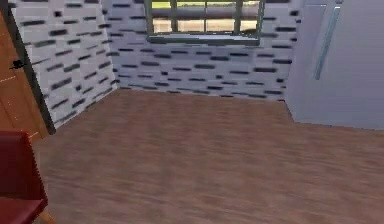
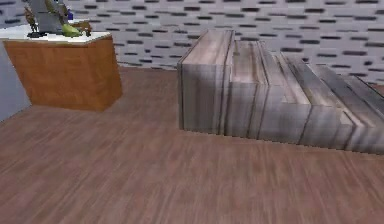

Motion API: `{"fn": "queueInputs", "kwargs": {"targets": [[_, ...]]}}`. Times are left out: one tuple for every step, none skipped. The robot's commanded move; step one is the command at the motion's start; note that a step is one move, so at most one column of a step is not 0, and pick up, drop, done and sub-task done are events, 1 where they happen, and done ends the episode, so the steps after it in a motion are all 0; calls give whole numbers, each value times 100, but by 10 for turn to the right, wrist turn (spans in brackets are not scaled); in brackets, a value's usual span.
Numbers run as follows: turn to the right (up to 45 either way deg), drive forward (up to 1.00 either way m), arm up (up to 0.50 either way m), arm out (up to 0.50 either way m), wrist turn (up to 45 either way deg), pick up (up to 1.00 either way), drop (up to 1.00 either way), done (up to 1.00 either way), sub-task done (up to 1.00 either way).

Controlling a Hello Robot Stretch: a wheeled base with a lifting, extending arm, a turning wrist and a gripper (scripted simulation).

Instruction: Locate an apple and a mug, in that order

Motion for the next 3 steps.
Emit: {"fn": "queueInputs", "kwargs": {"targets": [[30, 0, 0, 0, 0, 0, 0, 0, 0], [0, 60, 0, 0, 0, 0, 0, 0, 0], [-330, 0, 0, 0, 0, 0, 0, 0, 0]]}}
